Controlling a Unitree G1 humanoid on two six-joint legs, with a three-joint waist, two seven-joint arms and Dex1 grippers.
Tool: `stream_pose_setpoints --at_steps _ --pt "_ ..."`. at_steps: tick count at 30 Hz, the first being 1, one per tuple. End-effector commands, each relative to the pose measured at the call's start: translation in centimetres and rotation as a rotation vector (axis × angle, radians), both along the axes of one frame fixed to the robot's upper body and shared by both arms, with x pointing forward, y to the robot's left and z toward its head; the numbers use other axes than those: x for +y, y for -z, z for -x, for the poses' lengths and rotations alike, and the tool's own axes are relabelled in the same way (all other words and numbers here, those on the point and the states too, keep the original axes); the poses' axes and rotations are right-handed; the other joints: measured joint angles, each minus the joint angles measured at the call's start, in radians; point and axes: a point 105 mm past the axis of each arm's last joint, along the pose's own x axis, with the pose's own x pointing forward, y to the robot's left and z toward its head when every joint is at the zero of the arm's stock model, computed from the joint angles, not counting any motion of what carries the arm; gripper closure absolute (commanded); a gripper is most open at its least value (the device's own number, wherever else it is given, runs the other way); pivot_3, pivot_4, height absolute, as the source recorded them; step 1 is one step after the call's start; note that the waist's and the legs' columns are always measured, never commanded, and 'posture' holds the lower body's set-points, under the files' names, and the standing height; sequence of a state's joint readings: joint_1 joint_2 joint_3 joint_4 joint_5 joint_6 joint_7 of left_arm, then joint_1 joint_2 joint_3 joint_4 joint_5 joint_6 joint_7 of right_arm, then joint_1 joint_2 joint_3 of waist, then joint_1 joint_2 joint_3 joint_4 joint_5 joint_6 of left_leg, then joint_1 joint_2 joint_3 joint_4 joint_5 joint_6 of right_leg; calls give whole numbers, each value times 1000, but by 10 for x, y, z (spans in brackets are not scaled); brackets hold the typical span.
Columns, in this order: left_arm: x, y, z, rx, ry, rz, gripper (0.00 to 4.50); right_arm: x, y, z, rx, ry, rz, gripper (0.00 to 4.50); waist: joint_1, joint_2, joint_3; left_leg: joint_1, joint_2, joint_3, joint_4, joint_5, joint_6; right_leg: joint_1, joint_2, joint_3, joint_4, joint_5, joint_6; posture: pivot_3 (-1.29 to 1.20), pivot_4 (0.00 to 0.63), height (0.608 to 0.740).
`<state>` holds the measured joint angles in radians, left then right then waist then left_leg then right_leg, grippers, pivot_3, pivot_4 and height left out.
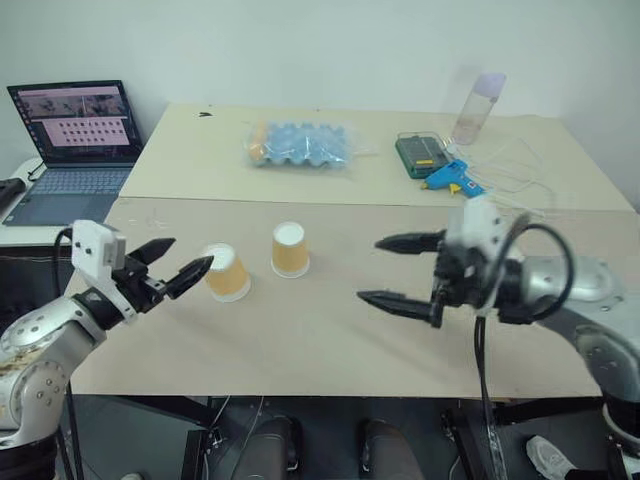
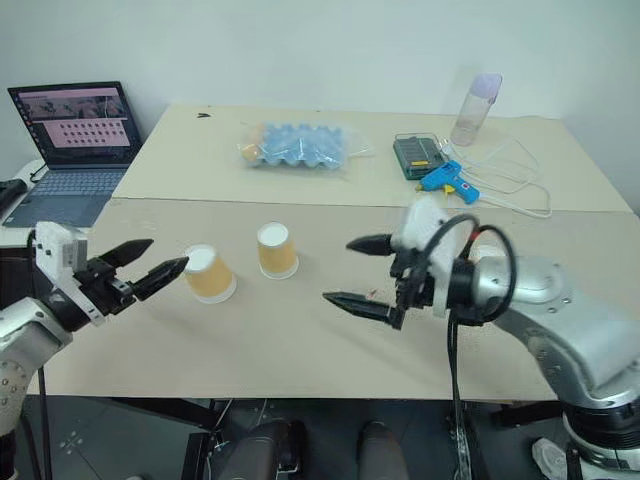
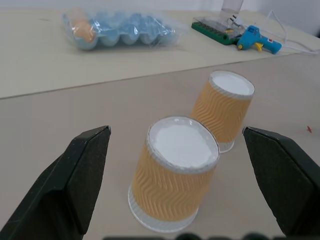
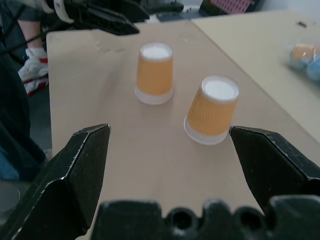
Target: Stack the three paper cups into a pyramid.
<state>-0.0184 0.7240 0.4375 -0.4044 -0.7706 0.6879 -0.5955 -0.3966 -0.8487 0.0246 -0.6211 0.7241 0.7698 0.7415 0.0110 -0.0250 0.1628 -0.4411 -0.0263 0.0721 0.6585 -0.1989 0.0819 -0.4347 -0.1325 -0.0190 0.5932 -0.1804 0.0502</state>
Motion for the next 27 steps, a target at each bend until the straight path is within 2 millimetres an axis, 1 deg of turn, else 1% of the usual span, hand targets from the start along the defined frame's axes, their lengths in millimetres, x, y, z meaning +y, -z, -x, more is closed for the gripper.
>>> stream_pose_setpoints --at_steps 1,6,10,12,16,19,21,24,27 --pt "-2 -2 -1 -18 17 -46 0 -1 -7 -2 -69 0 -1 27 2 0 0 0 0 0 0 0 0 0 0 0 0 0 0 0 150 740" --pt "-5 15 -10 7 37 -122 0 -3 -10 -4 -84 23 -10 27 2 0 0 0 0 1 0 0 0 -1 0 2 0 0 0 0 150 740" --pt "-9 29 -20 17 57 -146 0 -4 -14 -2 -96 34 -28 27 2 0 0 0 1 1 0 0 0 -2 -2 3 0 0 0 0 150 740" --pt "-11 32 -27 14 60 -135 0 -4 -16 -1 -103 41 -35 27 5 0 0 -1 1 1 0 0 -1 -2 -2 2 1 0 0 0 150 740" --pt "-17 30 -45 -17 65 -113 0 -7 -18 -1 -114 74 -40 27 6 0 0 -2 0 1 0 0 0 -3 -3 2 0 1 0 0 150 740" --pt "-27 27 -51 -34 104 -117 0 -10 -17 -1 -117 95 -33 27 5 0 0 -2 0 1 0 0 0 -3 -3 1 1 1 0 0 150 740" --pt "-33 26 -53 -41 131 -117 0 -11 -17 -1 -117 102 -32 27 4 0 0 -2 0 1 0 0 0 -3 -4 1 1 1 0 0 150 740" --pt "-40 23 -55 -49 157 -116 0 -12 -17 -1 -122 118 -30 27 1 0 0 -3 0 2 0 0 0 -2 -4 0 1 4 5 0 150 740" --pt "-47 21 -54 -48 189 -106 0 -14 -17 -3 -130 142 -25 27 1 0 0 -3 1 2 0 0 0 -3 -4 0 1 5 5 0 150 740"
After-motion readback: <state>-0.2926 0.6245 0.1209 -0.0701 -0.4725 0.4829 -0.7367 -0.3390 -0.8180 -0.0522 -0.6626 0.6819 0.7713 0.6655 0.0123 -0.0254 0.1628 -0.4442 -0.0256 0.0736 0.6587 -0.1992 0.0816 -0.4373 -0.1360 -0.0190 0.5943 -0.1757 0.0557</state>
